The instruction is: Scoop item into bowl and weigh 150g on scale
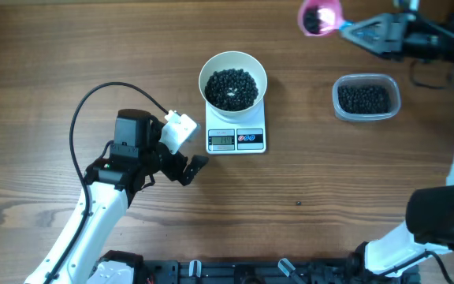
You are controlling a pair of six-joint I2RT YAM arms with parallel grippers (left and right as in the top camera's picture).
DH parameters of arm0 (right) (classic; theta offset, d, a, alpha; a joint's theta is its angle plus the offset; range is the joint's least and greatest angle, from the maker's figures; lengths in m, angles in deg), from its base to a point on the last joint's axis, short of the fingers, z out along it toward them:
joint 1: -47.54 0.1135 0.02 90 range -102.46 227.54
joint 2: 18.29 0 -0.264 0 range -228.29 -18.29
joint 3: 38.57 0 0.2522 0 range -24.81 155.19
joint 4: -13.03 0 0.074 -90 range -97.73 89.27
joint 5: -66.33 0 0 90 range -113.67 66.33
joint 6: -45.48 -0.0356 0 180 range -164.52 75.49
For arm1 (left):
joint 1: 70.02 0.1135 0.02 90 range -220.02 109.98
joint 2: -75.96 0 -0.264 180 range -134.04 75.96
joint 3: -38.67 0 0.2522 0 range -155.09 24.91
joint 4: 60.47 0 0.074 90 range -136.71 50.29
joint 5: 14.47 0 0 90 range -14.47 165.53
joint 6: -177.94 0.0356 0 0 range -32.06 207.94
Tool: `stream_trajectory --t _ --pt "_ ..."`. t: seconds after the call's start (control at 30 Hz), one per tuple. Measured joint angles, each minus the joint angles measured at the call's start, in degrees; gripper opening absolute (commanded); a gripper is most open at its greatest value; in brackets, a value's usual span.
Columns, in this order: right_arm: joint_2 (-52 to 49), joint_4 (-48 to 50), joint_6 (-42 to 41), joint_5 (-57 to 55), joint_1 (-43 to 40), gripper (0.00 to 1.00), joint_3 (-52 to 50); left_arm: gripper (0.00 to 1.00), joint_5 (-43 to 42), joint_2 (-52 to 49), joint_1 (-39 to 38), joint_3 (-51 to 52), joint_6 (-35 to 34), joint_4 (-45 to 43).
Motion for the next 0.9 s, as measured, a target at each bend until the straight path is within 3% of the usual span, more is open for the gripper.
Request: stream_trajectory --t 0.2,0.57,0.9 --pt "0.1 -5.4 1.1 -4.8 -1.5 0.04 0.0 1.00 0.0 0.0 0.0 0.0 0.0 0.0" --pt "0.1 6.3 -6.2 -19.9 20.0 0.04 0.0 1.00 0.0 0.0 0.0 0.0 0.0 0.0" --pt "0.1 10.3 -10.0 -36.0 30.3 0.04 0.0 1.00 0.0 0.0 0.0 0.0 0.0 0.0"
